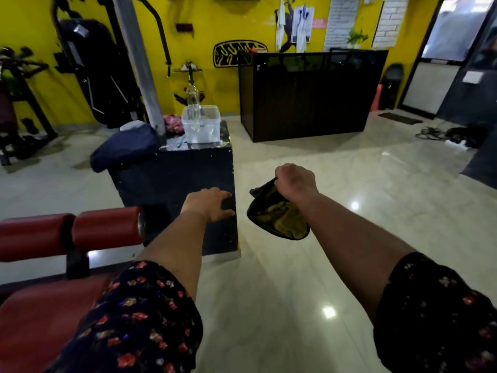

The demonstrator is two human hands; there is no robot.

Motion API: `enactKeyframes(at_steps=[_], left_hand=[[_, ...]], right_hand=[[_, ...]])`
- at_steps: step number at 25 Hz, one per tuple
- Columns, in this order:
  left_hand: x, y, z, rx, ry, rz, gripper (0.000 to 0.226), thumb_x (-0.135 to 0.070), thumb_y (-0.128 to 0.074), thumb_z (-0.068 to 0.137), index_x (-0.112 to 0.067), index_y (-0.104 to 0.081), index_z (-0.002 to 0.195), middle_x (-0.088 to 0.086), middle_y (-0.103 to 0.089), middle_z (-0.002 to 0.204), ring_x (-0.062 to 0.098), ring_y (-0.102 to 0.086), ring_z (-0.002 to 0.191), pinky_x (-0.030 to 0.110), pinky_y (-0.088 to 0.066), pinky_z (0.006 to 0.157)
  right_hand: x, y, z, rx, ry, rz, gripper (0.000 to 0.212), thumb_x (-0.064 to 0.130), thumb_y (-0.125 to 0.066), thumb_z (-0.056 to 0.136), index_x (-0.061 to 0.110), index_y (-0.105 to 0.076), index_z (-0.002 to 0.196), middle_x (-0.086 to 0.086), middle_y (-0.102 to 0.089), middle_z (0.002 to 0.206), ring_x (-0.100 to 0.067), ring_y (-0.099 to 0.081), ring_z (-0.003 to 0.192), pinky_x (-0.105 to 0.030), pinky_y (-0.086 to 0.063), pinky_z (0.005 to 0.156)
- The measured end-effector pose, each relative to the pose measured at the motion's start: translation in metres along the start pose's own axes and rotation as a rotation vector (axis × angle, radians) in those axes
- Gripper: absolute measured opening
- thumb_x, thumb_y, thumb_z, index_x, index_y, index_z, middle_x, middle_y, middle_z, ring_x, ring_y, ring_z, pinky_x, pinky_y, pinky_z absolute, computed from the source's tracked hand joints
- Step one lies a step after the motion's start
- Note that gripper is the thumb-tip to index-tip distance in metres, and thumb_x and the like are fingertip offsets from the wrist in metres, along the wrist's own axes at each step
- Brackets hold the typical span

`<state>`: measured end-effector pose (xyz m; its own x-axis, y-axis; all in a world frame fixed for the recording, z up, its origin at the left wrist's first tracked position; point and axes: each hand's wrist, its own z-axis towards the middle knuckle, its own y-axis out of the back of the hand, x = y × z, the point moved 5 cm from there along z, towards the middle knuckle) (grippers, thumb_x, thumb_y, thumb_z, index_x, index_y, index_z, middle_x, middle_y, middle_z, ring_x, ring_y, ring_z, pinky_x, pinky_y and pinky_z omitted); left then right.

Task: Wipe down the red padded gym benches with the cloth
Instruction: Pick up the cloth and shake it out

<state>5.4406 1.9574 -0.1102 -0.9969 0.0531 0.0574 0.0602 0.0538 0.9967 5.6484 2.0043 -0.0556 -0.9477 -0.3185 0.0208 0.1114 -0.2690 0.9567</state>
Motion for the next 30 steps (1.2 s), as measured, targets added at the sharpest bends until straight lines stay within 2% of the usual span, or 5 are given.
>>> enactKeyframes(at_steps=[8, 18, 23, 26, 30], left_hand=[[0.072, 0.006, 0.123, 0.001, 0.040, 0.012, 0.067, -0.064, -0.050, 0.091, -0.038, -0.032, 0.150, 0.000, -0.044, 0.146, 0.026, -0.048, 0.128, 0.044, -0.045, 0.092], [0.154, 0.058, 0.308, -0.140, 0.226, -0.170, 0.062, -0.062, -0.050, 0.091, -0.036, -0.041, 0.146, 0.001, -0.046, 0.148, 0.027, -0.047, 0.131, 0.044, -0.044, 0.100], [0.189, 0.081, 0.385, -0.175, 0.424, -0.732, 0.078, -0.055, -0.057, 0.093, -0.019, -0.027, 0.155, 0.013, -0.038, 0.154, 0.033, -0.039, 0.138, 0.038, -0.034, 0.109], [0.205, 0.080, 0.423, -0.251, 0.491, -1.148, 0.063, -0.047, -0.057, 0.096, -0.007, -0.045, 0.143, 0.014, -0.050, 0.142, 0.032, -0.046, 0.132, 0.035, -0.035, 0.104], [0.235, 0.084, 0.470, -0.434, 0.535, -1.606, 0.043, -0.054, -0.056, 0.093, -0.016, -0.063, 0.111, 0.006, -0.066, 0.117, 0.027, -0.059, 0.116, 0.038, -0.043, 0.101]], right_hand=[[0.009, -0.035, 0.153, 0.002, -0.056, 0.082, 0.016, 0.018, -0.053, 0.096, 0.011, -0.067, 0.096, -0.010, -0.065, 0.094, -0.023, -0.051, 0.075, -0.031, -0.040, 0.068], [0.019, -0.039, 0.388, -0.094, 0.134, 0.329, 0.025, 0.025, -0.053, 0.099, 0.006, -0.067, 0.107, -0.015, -0.066, 0.107, -0.034, -0.063, 0.097, -0.044, -0.053, 0.083], [0.022, -0.034, 0.470, -0.287, 0.190, 0.524, 0.026, 0.019, -0.050, 0.100, 0.000, -0.066, 0.108, -0.019, -0.065, 0.108, -0.033, -0.062, 0.096, -0.039, -0.050, 0.080], [0.029, -0.038, 0.503, -0.375, 0.146, 0.647, 0.027, 0.020, -0.050, 0.101, 0.000, -0.065, 0.111, -0.019, -0.062, 0.111, -0.033, -0.060, 0.099, -0.040, -0.047, 0.081], [0.049, -0.054, 0.533, -0.458, 0.135, 0.742, 0.026, 0.019, -0.049, 0.101, 0.001, -0.063, 0.115, -0.016, -0.061, 0.113, -0.029, -0.060, 0.099, -0.036, -0.047, 0.080]])
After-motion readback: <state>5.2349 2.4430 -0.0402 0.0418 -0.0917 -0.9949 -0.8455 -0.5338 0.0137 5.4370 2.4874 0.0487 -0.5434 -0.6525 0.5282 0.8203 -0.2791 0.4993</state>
